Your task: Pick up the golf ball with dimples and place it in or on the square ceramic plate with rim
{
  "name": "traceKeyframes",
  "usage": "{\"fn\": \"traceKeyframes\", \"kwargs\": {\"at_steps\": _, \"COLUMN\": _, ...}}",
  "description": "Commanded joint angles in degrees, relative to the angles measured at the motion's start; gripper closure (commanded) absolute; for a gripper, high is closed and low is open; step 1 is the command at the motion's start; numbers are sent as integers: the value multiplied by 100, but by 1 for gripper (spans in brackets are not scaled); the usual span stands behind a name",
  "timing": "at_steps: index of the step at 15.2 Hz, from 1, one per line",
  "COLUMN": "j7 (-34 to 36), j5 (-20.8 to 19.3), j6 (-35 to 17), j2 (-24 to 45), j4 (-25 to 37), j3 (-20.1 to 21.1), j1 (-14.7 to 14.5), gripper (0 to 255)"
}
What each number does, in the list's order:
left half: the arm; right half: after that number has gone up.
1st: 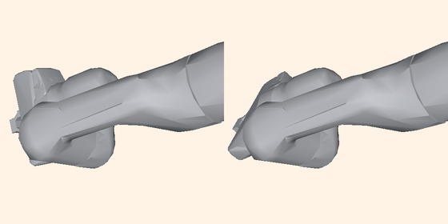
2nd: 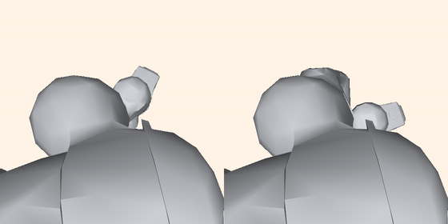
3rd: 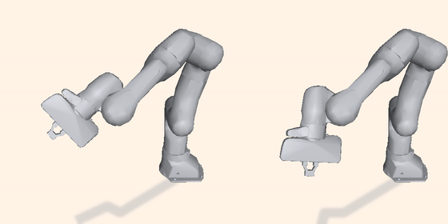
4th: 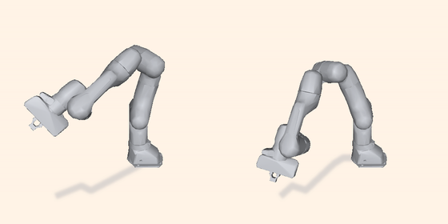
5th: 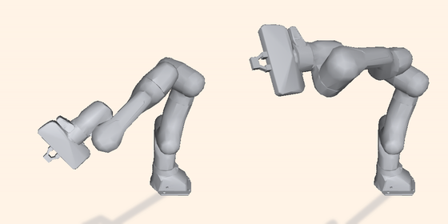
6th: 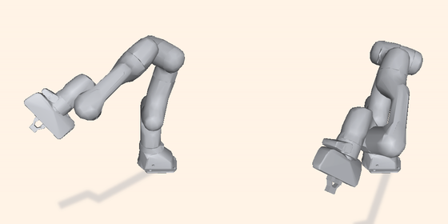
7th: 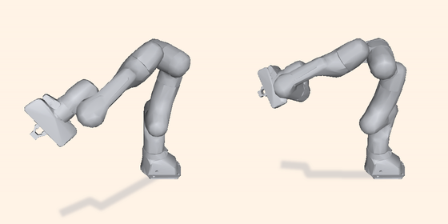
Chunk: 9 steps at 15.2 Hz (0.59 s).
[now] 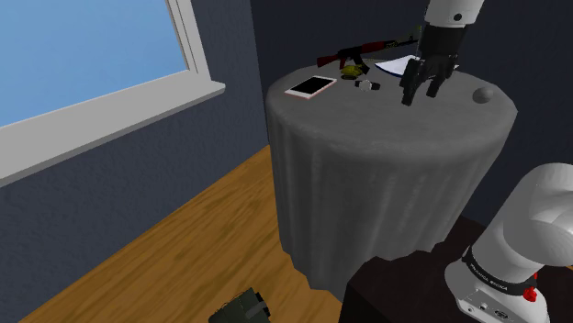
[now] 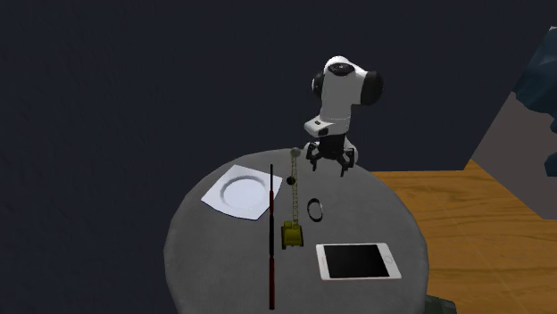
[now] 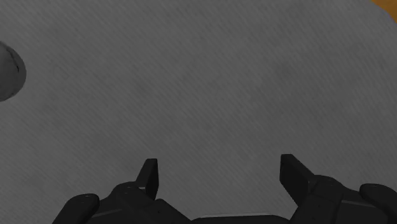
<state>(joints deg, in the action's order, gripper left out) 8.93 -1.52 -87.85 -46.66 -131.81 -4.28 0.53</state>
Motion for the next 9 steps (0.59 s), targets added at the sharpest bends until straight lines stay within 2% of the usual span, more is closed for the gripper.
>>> {"fn": "traceKeyframes", "kwargs": {"at_steps": 1, "j7": 0, "j5": 0, "j6": 0, "j2": 0, "j4": 0, "j3": 0, "j1": 0, "gripper": 0}}
{"fn": "traceKeyframes", "kwargs": {"at_steps": 9, "j7": -1203, "j5": -678, "j6": 630, "j2": -1022, "j4": -28, "j3": -854, "j1": 174, "gripper": 0}}
